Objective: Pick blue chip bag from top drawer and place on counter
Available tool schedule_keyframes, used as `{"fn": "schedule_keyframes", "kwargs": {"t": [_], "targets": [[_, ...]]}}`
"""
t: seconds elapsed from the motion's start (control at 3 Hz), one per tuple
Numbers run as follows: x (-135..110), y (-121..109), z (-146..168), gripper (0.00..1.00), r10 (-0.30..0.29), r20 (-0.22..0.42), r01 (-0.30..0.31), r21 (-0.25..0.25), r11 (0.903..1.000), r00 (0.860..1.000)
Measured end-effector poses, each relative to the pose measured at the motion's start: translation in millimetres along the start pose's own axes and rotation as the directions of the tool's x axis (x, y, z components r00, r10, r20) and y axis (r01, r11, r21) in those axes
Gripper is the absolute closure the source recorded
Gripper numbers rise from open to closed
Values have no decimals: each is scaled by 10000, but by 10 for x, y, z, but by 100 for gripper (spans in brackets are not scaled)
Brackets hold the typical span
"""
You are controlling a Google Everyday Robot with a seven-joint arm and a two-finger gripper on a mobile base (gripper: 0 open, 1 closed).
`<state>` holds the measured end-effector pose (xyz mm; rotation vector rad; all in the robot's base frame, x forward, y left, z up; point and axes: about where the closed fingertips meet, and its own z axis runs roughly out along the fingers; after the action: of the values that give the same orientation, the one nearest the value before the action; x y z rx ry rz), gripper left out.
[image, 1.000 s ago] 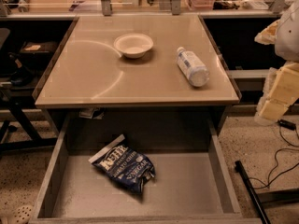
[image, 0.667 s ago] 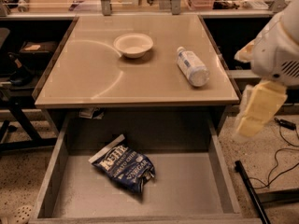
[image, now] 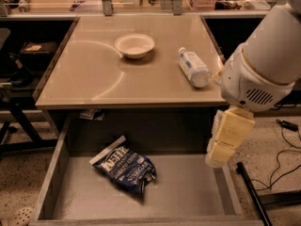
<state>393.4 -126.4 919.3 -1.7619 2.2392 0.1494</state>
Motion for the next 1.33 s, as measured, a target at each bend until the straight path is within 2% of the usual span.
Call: {"fn": "schedule_keyframes", "kwargs": {"t": [0.33,0.67,1.0,1.33], "targets": [[-170,261,267,0,27,298,-13,-459,9989,9996],[-642,677,795,0,-9,773,121,-1445,9894,9970],[-926,1032,1081,0,183,1359,183,-2628,9647,9905],[-1033,1154,1117,0,312,1613,190,-3010,9534,9864]]}}
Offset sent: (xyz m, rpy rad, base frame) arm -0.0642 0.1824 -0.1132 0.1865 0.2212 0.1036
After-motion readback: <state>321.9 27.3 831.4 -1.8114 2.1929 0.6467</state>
